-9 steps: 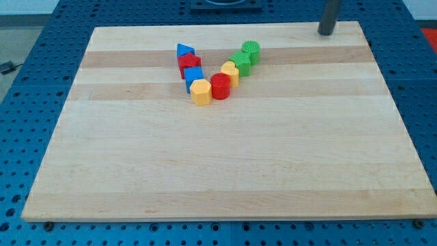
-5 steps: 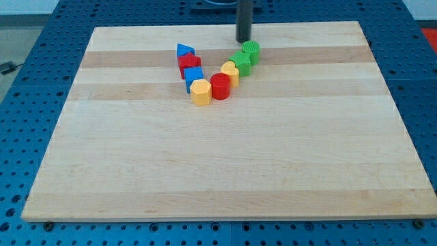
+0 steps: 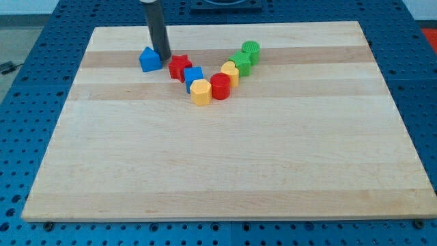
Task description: Push the blue triangle to the bottom centre
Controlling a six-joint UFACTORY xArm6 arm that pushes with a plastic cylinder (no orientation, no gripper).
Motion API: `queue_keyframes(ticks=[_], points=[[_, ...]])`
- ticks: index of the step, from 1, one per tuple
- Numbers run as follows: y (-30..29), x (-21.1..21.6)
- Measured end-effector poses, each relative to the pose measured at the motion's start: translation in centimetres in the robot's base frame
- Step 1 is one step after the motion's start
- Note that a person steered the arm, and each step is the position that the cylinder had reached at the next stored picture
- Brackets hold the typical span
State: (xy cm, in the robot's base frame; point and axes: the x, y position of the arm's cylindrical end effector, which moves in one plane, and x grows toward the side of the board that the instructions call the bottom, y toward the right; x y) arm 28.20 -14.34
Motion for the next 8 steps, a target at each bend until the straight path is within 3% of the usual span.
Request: queue_keyframes(ticks=[2, 3, 8], points=[[-5.2, 0.3], [-5.0, 3.3], [0.5, 7.4]])
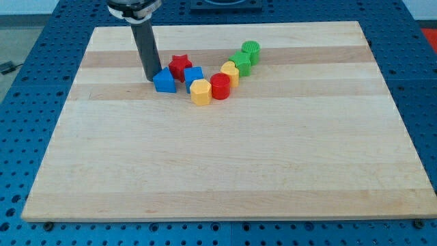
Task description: Push the blue triangle to the bottom centre
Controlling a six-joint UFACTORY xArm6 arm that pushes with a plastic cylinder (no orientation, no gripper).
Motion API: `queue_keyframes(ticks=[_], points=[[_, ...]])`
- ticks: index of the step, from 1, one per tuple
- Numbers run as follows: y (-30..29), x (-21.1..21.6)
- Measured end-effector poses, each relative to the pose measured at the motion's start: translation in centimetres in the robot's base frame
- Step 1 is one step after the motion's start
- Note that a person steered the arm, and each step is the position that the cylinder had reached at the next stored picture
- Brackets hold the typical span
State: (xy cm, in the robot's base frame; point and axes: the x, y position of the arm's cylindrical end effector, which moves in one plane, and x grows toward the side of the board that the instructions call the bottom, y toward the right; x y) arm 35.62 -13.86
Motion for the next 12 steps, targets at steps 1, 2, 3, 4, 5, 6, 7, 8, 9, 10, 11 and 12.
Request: queue_keyframes(ticks=[1, 2, 3, 4, 5, 6, 7, 8, 9, 10, 11, 12], points=[[2.1, 1.6], [4.7, 3.1], [7.4, 4.6], [9.5, 6.5], [8.9, 8.0], [5.0, 8.0], [2.5, 8.5], [3.9, 9.0], [5.9, 9.0], [7.5, 9.7], [8.1, 11.1], [8.1, 13.7]])
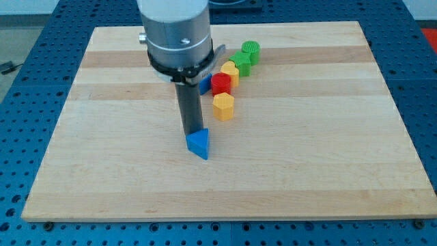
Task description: Push the blue triangle to the bottom centre
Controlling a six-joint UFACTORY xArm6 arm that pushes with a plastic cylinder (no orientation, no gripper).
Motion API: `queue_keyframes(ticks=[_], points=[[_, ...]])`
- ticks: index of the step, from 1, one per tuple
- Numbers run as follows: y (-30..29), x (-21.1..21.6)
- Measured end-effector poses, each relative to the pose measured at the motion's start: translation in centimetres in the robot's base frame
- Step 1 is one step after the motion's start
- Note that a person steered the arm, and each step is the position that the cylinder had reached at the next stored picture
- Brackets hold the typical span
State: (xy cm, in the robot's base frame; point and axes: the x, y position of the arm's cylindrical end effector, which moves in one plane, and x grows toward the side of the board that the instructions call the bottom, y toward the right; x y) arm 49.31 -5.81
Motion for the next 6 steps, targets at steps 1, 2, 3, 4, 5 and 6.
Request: queue_keyframes(ticks=[1, 2, 3, 4, 5, 6], points=[[0.5, 1.9], [1.6, 2.7], [2.6, 3.6], [3.8, 4.5], [4.6, 5.5], [4.6, 5.9]])
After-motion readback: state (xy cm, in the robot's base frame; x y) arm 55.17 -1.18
